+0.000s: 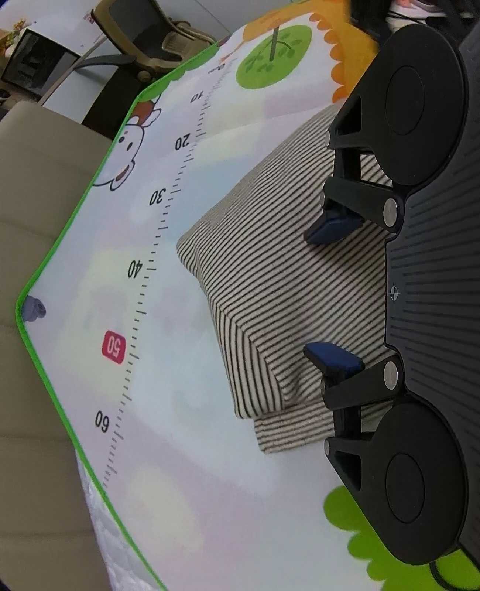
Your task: Fold clothes
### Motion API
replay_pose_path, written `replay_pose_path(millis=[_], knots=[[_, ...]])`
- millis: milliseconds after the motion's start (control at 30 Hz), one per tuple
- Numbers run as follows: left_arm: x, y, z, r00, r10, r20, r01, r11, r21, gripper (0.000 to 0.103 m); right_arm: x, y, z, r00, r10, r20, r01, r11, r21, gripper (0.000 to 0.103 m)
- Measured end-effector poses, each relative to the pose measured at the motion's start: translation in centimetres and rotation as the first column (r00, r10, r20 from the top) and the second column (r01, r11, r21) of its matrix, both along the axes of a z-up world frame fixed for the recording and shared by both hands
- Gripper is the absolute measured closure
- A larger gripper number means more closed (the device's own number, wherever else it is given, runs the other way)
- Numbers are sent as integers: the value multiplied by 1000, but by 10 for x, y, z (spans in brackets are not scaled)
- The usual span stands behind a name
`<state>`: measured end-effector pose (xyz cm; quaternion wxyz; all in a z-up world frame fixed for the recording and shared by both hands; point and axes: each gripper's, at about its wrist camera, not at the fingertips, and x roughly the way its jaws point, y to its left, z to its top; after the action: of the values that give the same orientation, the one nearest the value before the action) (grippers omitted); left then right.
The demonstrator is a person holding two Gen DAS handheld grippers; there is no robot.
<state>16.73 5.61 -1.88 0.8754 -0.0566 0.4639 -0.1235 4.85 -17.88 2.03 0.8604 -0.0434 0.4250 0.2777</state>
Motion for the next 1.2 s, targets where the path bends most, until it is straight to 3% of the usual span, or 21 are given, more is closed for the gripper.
replay_pose_path(millis=[33, 100, 200, 267, 367, 400, 467, 533, 600, 700, 767, 867, 967, 1033, 1067, 1133, 1200], knots=[[-3, 0, 2, 1000, 4, 0, -4, 1000, 13, 29, 8, -2, 3, 1000, -22, 15, 22, 1000, 10, 44], [-12, 3, 8, 1000, 18, 0, -18, 999, 35, 12, 24, -6, 5, 998, -59, 28, 58, 998, 23, 41], [-25, 12, 14, 999, 36, -26, -35, 999, 34, 9, 52, -6, -2, 994, -107, 24, 107, 994, 40, 41], [-29, 22, 6, 992, 64, -111, -66, 998, -14, 9, 71, -3, -15, 990, -136, -25, 138, 987, 82, 32], [-27, 32, -14, 969, 88, -232, -109, 991, -82, 11, 96, -3, -37, 977, -168, -128, 187, 970, 155, 31], [-25, 33, -19, 963, 88, -256, -116, 989, -97, 11, 98, -3, -41, 975, -170, -145, 194, 965, 176, 35], [-20, 27, -20, 973, 56, -224, -79, 992, -96, 15, 97, -6, -40, 977, -146, -153, 178, 958, 225, 79], [-15, 20, -21, 981, 24, -193, -43, 995, -93, 21, 93, -15, -31, 977, -164, -137, 195, 948, 252, 88], [-4, 10, -23, 986, -2, -164, -13, 996, -88, 24, 90, -25, -24, 978, -174, -113, 198, 947, 255, 89], [12, -8, -21, 995, -38, -90, 32, 997, -74, 29, 87, -43, -14, 973, -214, -81, 227, 947, 227, 89], [20, -15, -20, 997, -51, -57, 48, 997, -54, 29, 70, -37, -4, 985, -168, -43, 173, 963, 204, 87], [16, -11, -19, 996, -35, -76, 34, 999, -23, 25, 44, -28, 10, 995, -95, 12, 92, 982, 166, 84], [-3, 3, -14, 997, -51, -57, 56, 996, 72, 18, 18, -18, 23, 999, -15, 52, 9, 992, 130, 75], [-13, 10, -15, 997, -36, -64, 44, 991, 125, 18, 0, 1, 8, 998, 63, -6, -62, 991, 117, 70], [-19, 15, -16, 997, -23, -70, 33, 990, 138, 18, -8, 11, -4, 996, 88, 0, -88, 994, 58, 66], [-31, 24, -12, 997, 16, -80, -7, 994, 111, 23, -25, 32, -27, 990, 139, 19, -138, 989, -54, 62], [-46, 31, 2, 998, 40, -41, -36, 996, 86, 23, -34, 41, -28, 982, 174, 73, -165, 980, -112, 59]])
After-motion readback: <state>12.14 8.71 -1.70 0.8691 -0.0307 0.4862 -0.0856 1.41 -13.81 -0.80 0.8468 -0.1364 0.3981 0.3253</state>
